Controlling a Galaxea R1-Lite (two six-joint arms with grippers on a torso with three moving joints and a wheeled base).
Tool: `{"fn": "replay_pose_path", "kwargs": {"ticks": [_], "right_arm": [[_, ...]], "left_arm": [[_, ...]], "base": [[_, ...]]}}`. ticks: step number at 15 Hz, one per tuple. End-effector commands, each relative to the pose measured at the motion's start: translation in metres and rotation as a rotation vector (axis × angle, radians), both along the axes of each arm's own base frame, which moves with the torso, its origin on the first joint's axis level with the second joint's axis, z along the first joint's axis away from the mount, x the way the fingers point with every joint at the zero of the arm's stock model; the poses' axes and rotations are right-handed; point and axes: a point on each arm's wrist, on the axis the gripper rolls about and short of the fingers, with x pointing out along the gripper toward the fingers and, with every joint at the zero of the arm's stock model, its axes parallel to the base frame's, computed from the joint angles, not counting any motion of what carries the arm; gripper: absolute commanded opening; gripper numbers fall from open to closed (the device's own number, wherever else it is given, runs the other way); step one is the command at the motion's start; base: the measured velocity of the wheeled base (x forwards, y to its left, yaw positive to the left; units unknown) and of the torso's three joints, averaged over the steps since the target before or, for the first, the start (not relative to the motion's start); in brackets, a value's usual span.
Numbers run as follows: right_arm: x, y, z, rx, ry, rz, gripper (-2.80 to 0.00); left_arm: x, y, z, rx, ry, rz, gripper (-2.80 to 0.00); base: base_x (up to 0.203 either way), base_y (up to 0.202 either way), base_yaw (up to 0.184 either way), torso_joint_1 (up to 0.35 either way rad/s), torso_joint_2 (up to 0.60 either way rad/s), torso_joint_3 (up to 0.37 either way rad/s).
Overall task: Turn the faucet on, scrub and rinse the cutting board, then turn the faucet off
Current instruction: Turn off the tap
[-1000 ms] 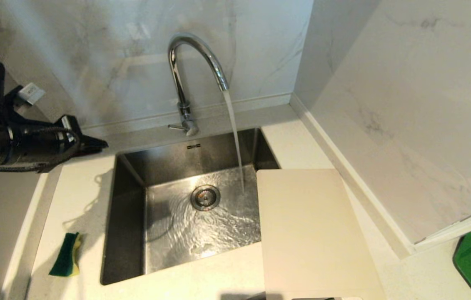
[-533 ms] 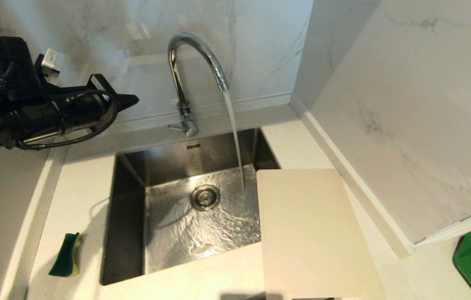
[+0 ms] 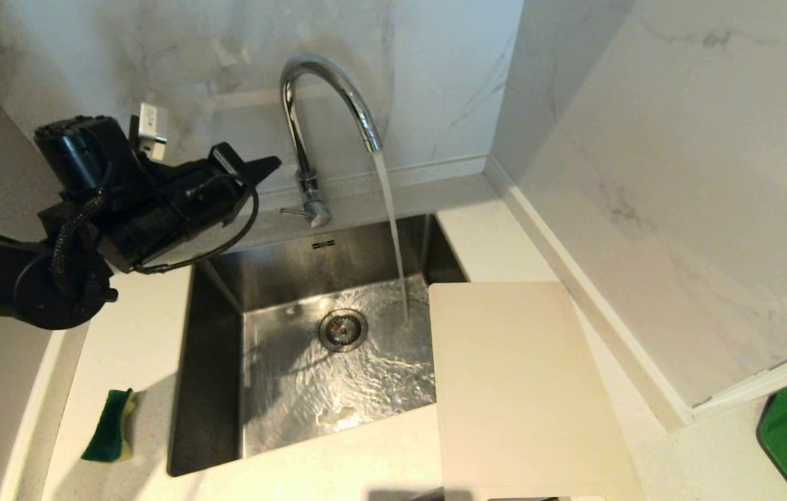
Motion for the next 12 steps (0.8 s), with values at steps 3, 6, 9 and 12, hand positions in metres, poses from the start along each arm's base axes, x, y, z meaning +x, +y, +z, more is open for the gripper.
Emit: {"fn": "replay_pose_path", "kwargs": {"ticks": [3, 6, 9, 12], "right_arm": [[0.0, 0.0, 0.0, -0.001, 0.0, 0.001, -2.8], [0.0, 0.0, 0.0, -0.001, 0.0, 0.001, -2.8], [0.0, 0.0, 0.0, -0.002, 0.0, 0.002, -2.8], [0.0, 0.0, 0.0, -0.002, 0.0, 0.001, -2.8]], "left_arm": [[0.024, -0.013, -0.042, 0.042, 0.016, -0.046, -2.8], [0.036, -0.012, -0.062, 0.101, 0.011, -0.053, -2.8], [0.049, -0.013, -0.083, 0.169, 0.0, -0.061, -2.8], [0.057, -0.016, -0.093, 0.198, -0.004, -0.059, -2.8]], "base": [[0.0, 0.0, 0.0, 0.0, 0.0, 0.0], [0.0, 0.0, 0.0, 0.0, 0.0, 0.0], [0.0, 0.0, 0.0, 0.0, 0.0, 0.0], [0.0, 0.0, 0.0, 0.0, 0.0, 0.0]]}}
